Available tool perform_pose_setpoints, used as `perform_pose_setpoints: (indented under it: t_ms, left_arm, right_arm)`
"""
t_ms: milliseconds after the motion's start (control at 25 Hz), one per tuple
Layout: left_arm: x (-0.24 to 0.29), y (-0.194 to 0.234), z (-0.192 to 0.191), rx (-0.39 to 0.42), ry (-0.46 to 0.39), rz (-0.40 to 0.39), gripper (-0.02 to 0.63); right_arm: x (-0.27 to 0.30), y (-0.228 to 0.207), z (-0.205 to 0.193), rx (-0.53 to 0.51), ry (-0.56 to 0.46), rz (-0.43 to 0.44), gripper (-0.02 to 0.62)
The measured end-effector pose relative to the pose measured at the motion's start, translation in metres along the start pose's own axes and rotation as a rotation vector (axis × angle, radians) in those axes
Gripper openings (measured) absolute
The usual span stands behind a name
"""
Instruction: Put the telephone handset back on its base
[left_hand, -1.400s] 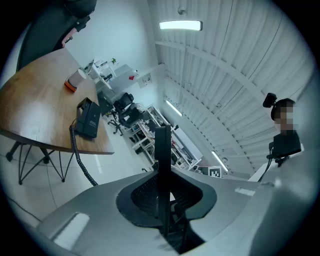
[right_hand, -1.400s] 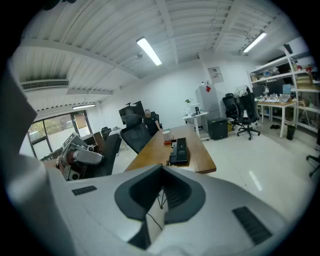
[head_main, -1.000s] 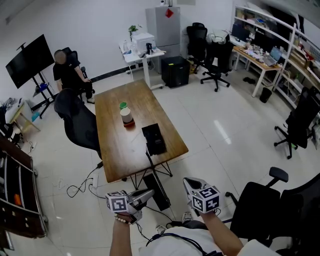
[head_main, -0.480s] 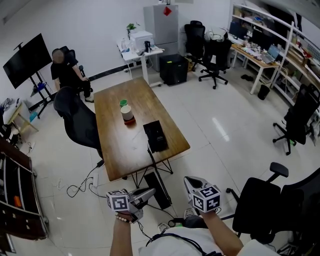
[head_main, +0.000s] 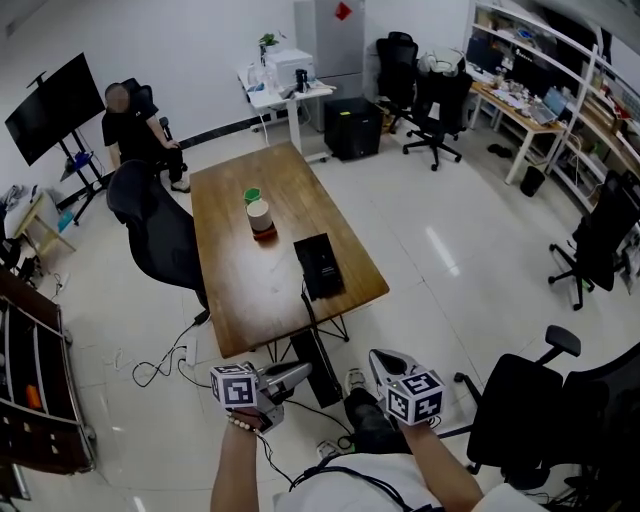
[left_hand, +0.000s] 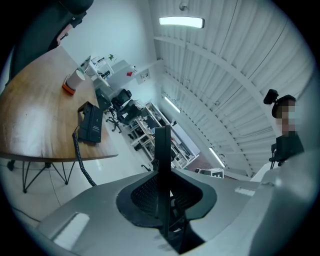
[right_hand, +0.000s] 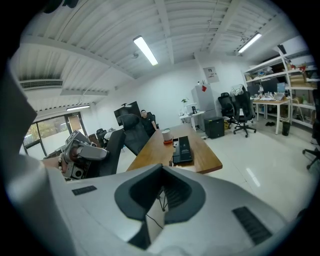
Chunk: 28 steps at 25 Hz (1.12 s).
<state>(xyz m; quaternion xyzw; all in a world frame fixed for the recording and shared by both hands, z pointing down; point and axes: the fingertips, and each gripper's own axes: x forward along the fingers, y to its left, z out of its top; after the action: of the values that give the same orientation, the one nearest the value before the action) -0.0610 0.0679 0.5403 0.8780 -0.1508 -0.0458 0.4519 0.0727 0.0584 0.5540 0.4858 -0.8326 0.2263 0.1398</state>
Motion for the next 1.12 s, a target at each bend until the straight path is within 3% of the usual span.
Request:
perform_pose_setpoints:
  t_ms: [760,1120]
  left_arm:
    - [0.068,0.130,0.135,-0.062,0.001,0.083,0.071]
    - [0.084,0.188,0.162,-0.084,-0.003,0.085,0.071]
  right_arm:
    - [0.173,-0.095,0.098,0.038,0.029,0.110,0.000]
    - [0.217,-0.120,0.104,0.018,0.090,0.159,0.000]
